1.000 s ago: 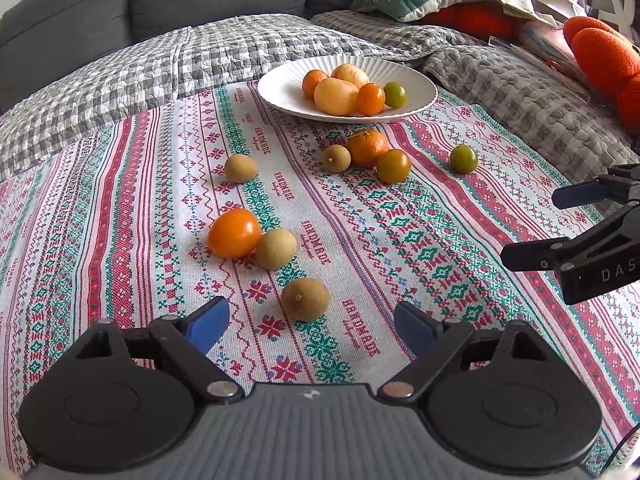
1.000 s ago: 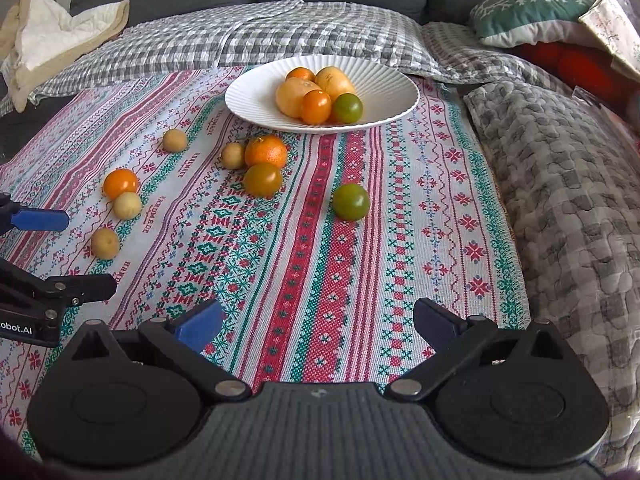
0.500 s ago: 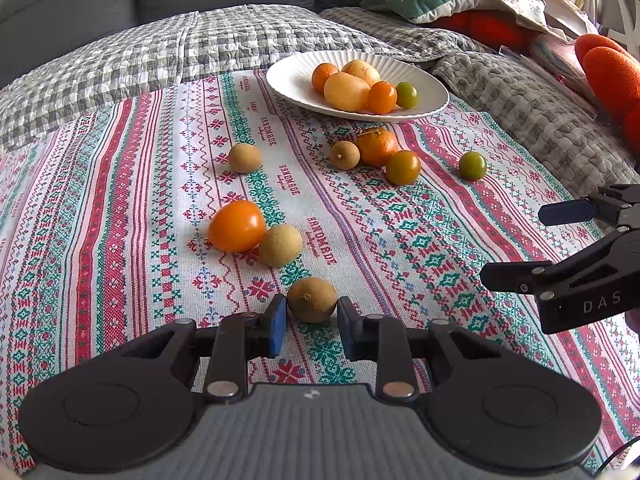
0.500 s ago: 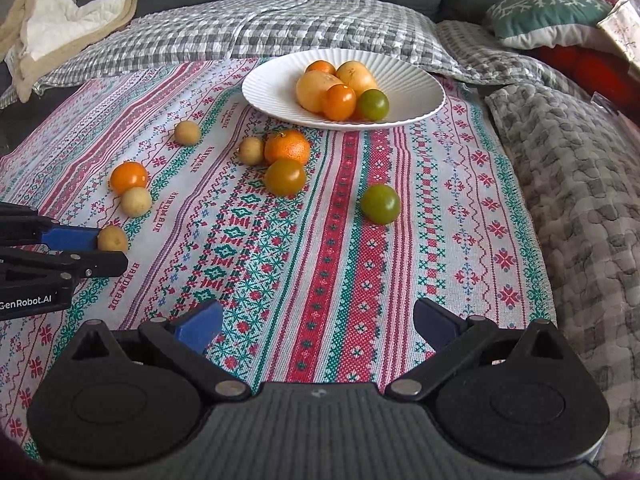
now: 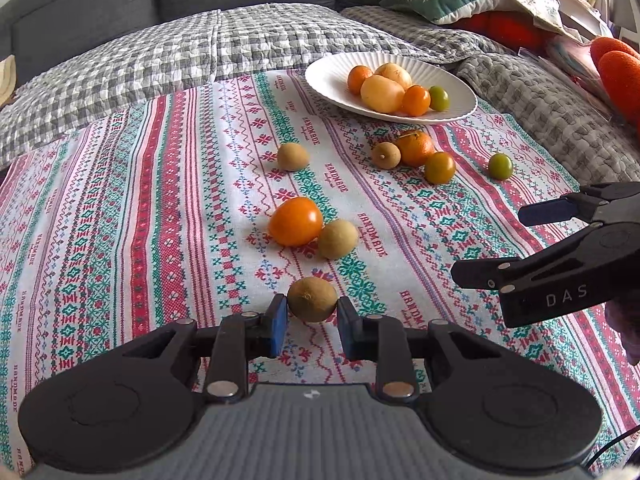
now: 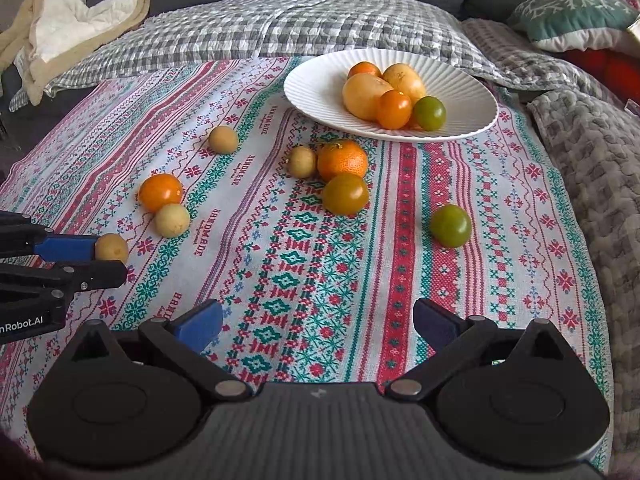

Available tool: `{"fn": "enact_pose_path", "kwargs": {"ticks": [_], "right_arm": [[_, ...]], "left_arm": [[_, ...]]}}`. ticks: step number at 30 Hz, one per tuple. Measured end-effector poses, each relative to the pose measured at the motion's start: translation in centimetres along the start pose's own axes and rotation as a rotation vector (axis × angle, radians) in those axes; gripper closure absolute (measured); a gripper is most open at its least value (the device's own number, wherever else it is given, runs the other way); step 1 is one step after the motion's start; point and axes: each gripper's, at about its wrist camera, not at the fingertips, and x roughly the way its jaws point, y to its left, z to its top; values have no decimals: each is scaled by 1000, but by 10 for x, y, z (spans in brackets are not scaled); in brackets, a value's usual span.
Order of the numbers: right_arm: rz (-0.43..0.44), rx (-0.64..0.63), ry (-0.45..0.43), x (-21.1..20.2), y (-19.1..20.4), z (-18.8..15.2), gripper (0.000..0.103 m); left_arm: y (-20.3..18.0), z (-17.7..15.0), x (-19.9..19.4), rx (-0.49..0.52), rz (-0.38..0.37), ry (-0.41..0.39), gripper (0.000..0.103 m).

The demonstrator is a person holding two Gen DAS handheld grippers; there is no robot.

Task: Organize fruits
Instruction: 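Grasp a brown kiwi with left tool while right tool approaches a pale yellow fruit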

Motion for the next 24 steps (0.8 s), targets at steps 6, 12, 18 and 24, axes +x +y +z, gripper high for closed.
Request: {"fn": "enact_pose_path", "kwargs": {"ticks": [6, 12, 18, 24], "right_arm": [[46, -11, 7, 13, 23, 13, 4], [75, -41, 8, 24, 43, 27, 18], [74, -52, -1, 30, 51, 34, 38], [76, -96, -10, 30, 61, 34, 59]], "left_arm": [[20, -1, -5, -37, 24, 12, 86], [34, -3, -5, -83, 52, 44, 86], [39, -2, -9, -103, 55, 46, 86], [39, -2, -9, -107, 54, 52, 86]]}}
